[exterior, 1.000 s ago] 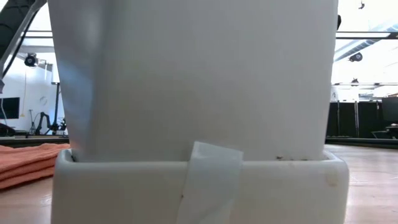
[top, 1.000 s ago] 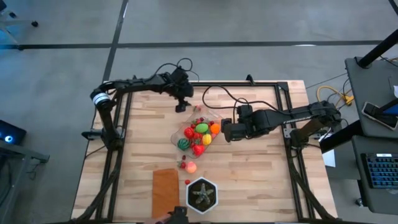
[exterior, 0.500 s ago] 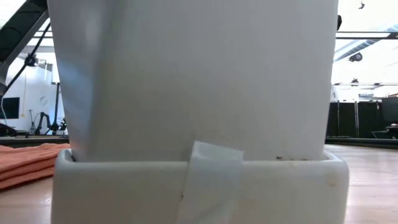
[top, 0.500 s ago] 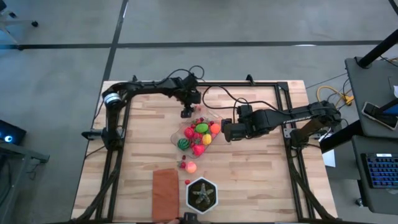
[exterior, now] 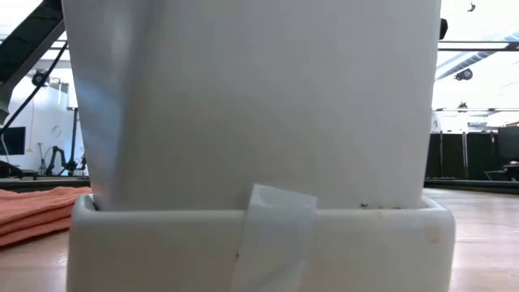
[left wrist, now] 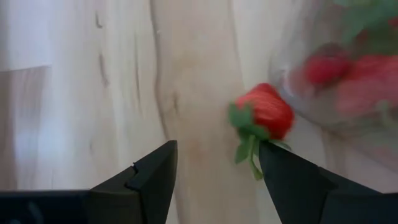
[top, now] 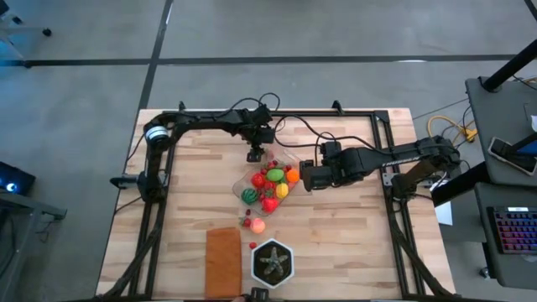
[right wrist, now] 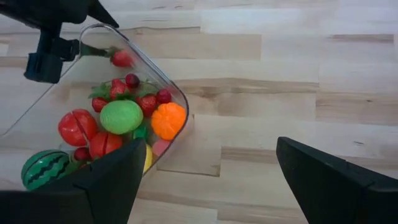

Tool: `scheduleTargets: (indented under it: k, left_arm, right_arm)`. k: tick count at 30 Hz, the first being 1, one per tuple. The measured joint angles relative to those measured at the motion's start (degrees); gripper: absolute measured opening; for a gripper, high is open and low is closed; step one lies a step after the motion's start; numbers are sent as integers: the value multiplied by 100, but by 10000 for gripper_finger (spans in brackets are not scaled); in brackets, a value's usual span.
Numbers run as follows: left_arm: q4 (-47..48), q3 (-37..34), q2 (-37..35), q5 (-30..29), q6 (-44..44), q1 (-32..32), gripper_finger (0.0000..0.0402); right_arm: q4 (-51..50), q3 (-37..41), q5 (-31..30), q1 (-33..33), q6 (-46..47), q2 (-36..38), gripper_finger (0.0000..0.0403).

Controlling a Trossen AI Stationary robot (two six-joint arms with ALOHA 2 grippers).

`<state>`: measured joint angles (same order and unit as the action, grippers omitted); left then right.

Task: Pick and placing Produce into tupperware
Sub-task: Put the red strawberry into the transparent bin

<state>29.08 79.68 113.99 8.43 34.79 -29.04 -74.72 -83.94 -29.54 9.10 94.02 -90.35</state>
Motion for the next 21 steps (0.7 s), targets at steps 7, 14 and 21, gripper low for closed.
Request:
scheduleTargets:
  k: [7,14,21]
  left_arm:
    - [-15,92,0,469,52,86,212]
    - [-164,3,0,770,482,308,212]
    - [-299,-24,2,777,486,323,212]
  right_arm:
    - [-7,0,0,0,-2,0,352]
    - [-23,0,0,0,-4,0,352]
    - [-24,0,15,0,4,0,352]
